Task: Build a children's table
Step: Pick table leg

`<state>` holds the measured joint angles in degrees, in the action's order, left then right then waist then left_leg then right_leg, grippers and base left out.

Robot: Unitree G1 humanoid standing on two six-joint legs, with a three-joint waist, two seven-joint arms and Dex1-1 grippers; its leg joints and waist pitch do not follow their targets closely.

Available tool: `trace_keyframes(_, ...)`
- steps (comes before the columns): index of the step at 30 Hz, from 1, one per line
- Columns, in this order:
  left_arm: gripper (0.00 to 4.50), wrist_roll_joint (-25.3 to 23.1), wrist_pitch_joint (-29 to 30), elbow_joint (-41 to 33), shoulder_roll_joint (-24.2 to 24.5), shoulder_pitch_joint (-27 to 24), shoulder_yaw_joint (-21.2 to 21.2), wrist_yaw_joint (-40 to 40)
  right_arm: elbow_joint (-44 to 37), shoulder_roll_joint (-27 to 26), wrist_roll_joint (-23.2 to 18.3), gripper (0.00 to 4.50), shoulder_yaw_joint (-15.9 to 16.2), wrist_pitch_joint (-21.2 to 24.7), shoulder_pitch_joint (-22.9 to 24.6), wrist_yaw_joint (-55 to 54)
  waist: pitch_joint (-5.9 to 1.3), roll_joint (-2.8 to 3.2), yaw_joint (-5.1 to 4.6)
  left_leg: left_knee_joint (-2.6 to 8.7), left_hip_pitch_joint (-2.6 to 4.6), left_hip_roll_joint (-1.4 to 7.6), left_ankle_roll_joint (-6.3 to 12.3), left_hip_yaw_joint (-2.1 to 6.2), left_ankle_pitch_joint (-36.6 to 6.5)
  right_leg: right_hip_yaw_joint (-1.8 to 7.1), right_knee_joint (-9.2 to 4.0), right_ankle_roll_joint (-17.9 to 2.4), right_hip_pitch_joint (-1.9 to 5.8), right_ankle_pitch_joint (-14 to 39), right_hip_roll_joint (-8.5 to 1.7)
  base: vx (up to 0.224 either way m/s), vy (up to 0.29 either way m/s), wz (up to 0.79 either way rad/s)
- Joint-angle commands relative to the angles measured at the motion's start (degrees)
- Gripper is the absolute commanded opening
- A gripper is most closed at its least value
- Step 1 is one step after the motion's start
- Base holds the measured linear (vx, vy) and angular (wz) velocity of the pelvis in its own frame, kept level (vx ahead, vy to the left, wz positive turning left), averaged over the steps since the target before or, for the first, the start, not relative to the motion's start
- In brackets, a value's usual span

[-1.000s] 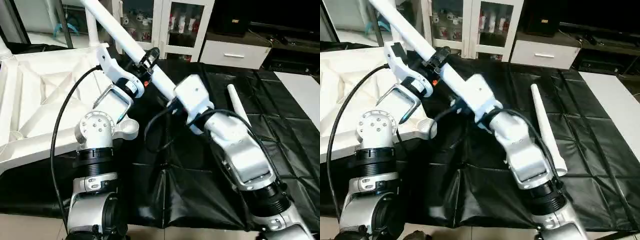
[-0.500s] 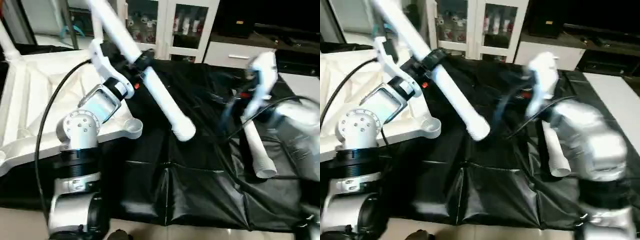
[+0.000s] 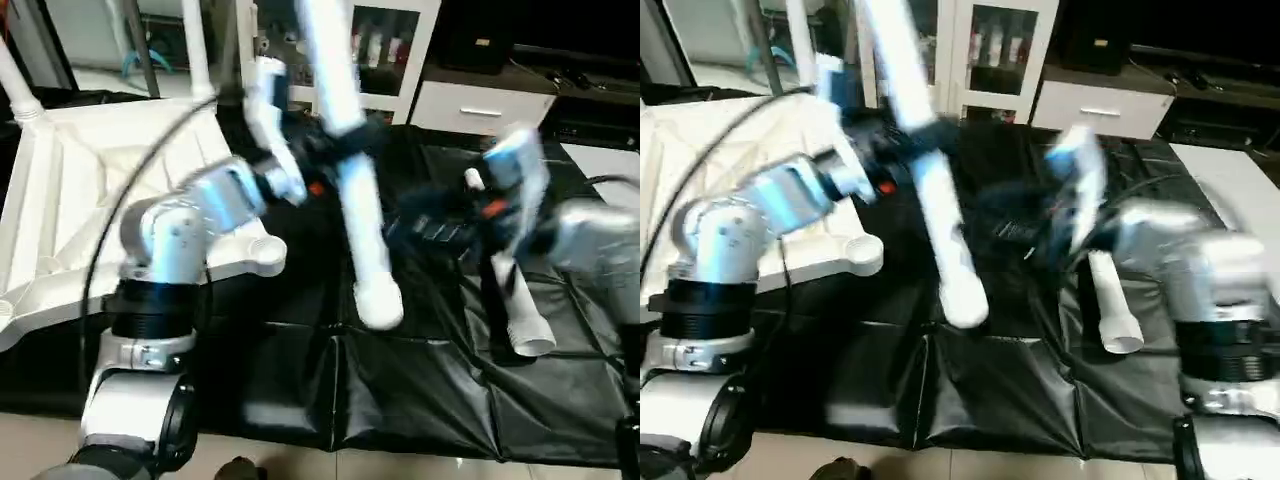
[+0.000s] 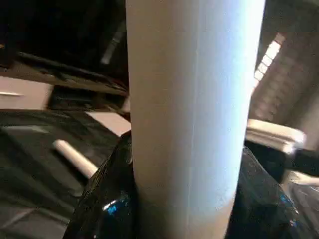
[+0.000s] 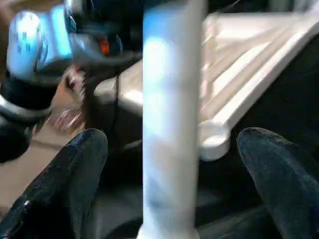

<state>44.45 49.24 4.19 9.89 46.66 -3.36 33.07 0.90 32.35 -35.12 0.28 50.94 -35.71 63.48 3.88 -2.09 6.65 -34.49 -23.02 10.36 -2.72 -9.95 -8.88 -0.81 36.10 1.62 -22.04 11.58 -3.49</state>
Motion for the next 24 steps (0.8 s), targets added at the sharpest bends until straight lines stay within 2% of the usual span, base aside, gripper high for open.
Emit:
trace_keyframes(1,1.77,-0.29,0.72,-2.07,1.48,0.79,1.6,3.13,-0.6,0.7,0.03,4.5,0.62,-0.37,-1.21,0.95,-4.34,-0.94,0.36,3.82,2.05,2.38,-1.42,0.47,-9.54,1.3,-4.1,-13.21,1.8,8.95,-4.15,0.0,0.0,0.0)
trace_keyframes(4,1.77,-1.1,0.09,-2.42,2.78,1.39,3.81,5.66,-1.26,1.06,-0.06,4.5,3.27,-0.06,-1.47,3.06,-4.27,-1.29,0.34,3.87,2.05,2.4,-1.41,0.4,-9.62,1.33,-4.12,-12.49,1.73,9.91,-4.1,0.0,0.0,0.0)
trace_keyframes(7,1.77,-1.8,-0.84,-2.88,3.75,1.94,5.44,8.14,-1.33,1.37,2.25,4.5,6.49,-2.02,-1.05,4.88,-4.26,-1.11,0.45,3.99,2.14,2.56,-2.07,0.49,-9.93,1.33,-4.0,-12.21,1.57,9.38,-4.13,0.0,0.0,0.0)
trace_keyframes(8,1.77,-1.84,-0.81,-3.19,3.81,2.1,5.53,8.61,-1.25,1.4,3.16,4.5,7.71,-3.02,-0.82,5.23,-4.26,-1.03,0.39,4.05,2.21,2.55,-2.82,0.47,-10.66,1.34,-4.03,-12.27,1.47,8.96,-4.12,0.0,0.0,0.0)
trace_keyframes(12,1.77,-1.92,-1.21,-3.44,3.92,2.2,5.69,9.53,-2.01,1.52,2.9,4.5,8.49,-2.85,-0.13,5.64,-4.27,-1.4,0.48,4.05,2.24,2.48,-3.13,0.44,-11.26,1.36,-3.94,-12.76,1.6,7.97,-4.06,0.0,0.0,0.0)
trace_keyframes(15,1.77,-1.83,-1.57,-3.75,4.26,2.22,5.98,10.6,-3.02,1.65,3.26,4.5,9.91,-3.24,1.18,5.67,-4.33,-1.23,0.74,4.01,2.28,2.5,-2.91,0.47,-10.77,1.36,-3.86,-12.84,1.63,6.99,-4.04,0.0,0.0,0.0)
trace_keyframes(24,1.77,-1.52,-1.81,-5.11,4.01,1.73,6.64,12.81,-2.19,2.04,6.3,4.5,12.66,-6.32,2.06,5.81,-4.35,-1.24,0.91,3.97,2.29,2.54,-3.24,0.46,-11.23,1.39,-3.77,-13.2,1.67,7.1,-4.08,0.0,0.0,0.0)
